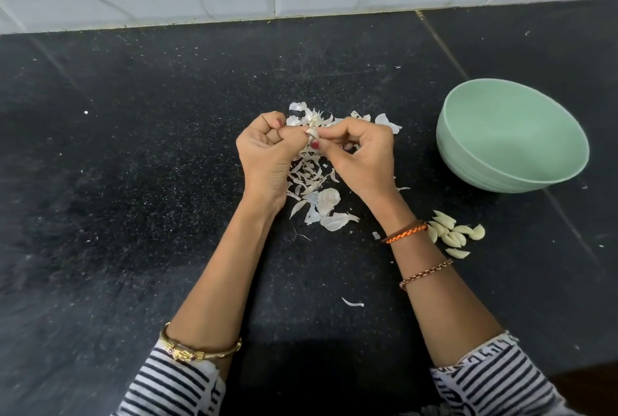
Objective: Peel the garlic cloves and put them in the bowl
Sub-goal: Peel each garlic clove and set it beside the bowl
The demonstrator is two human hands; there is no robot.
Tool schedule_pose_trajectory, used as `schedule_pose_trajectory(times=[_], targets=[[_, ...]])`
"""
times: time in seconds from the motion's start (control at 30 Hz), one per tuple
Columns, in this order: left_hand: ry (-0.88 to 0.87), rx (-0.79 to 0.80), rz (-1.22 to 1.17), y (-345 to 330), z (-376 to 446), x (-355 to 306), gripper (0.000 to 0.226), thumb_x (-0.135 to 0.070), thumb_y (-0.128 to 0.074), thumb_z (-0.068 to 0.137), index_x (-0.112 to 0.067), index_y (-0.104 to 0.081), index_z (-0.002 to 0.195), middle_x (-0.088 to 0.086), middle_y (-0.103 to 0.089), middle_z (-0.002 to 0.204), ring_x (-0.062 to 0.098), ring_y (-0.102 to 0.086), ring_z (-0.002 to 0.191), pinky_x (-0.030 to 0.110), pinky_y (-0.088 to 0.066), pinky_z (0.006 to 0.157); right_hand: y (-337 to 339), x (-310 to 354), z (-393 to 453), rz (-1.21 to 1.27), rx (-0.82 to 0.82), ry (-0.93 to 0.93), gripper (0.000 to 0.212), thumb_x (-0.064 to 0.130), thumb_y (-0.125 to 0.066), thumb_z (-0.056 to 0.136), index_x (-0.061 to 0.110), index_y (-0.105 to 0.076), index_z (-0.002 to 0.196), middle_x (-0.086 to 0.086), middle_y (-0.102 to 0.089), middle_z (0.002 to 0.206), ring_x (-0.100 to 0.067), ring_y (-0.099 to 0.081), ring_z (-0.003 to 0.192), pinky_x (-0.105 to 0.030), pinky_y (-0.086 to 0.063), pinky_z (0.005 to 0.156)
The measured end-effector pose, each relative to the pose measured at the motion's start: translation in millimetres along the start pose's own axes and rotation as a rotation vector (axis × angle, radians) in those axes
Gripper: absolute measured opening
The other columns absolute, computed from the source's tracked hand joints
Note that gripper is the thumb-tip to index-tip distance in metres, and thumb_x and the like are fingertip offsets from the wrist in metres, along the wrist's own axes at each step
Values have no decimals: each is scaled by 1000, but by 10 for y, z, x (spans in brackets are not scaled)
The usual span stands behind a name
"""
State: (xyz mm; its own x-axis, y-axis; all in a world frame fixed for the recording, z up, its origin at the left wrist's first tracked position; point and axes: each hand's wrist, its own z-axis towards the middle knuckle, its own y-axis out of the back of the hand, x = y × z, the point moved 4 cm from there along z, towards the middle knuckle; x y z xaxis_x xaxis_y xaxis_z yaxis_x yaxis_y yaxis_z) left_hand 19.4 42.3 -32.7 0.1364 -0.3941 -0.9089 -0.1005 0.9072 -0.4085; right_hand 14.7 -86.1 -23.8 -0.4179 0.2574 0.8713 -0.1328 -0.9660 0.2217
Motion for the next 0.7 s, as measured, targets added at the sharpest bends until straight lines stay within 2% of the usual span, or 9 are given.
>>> schedule_pose_trajectory(times=[0.1,0.2,0.33,0.4,0.5,0.6,0.7], targets=[[-112,38,72,-15,-25,-22,38,24,-55,69,-11,-40,74,-4,-67,55,3,-60,49,18,-48,56,5,-7,31,133,94,-162,17,-9,-69,75,4,-68,85,2,-64,71,2,-61,61,-12,-49,60],[-198,78,175,-29,-59,-54,34,12,-63,67,-14,-42,73,-9,-66,58,-2,-56,52,14,-43,52,27,-19,40,230,164,-266,20,-12,-66,76,8,-66,75,2,-65,67,0,-61,61,-14,-50,62],[-317,97,325,-26,-94,-76,36,5,-68,66,-20,-43,72,-12,-61,62,-3,-51,56,16,-39,54,48,-17,33,369,238,-367,21,-13,-57,80,6,-64,76,6,-66,57,1,-59,56,-10,-44,58],[-314,102,294,-30,-86,-82,32,0,-70,67,-20,-46,75,-12,-63,64,-1,-54,59,17,-41,55,67,-4,34,398,241,-370,20,-12,-56,81,6,-64,78,7,-66,57,1,-59,56,-10,-43,57],[-242,80,176,11,-45,-68,20,-5,-68,71,-17,-55,79,-7,-67,70,6,-58,65,20,-47,61,137,-17,52,379,125,-322,18,-10,-59,81,7,-64,81,7,-69,65,-1,-64,67,-13,-48,67],[-179,100,280,10,-19,-25,11,-7,-65,77,-18,-65,77,-9,-64,70,12,-54,67,22,-46,64,158,-26,60,265,65,-246,18,-5,-63,81,12,-65,85,11,-69,67,0,-64,72,-14,-48,69],[-159,161,352,-18,-22,14,7,-15,-65,81,-20,-70,81,3,-67,76,24,-53,72,34,-47,69,135,-20,58,154,30,-162,20,-2,-65,82,13,-67,94,11,-68,77,0,-64,75,-14,-49,71]])
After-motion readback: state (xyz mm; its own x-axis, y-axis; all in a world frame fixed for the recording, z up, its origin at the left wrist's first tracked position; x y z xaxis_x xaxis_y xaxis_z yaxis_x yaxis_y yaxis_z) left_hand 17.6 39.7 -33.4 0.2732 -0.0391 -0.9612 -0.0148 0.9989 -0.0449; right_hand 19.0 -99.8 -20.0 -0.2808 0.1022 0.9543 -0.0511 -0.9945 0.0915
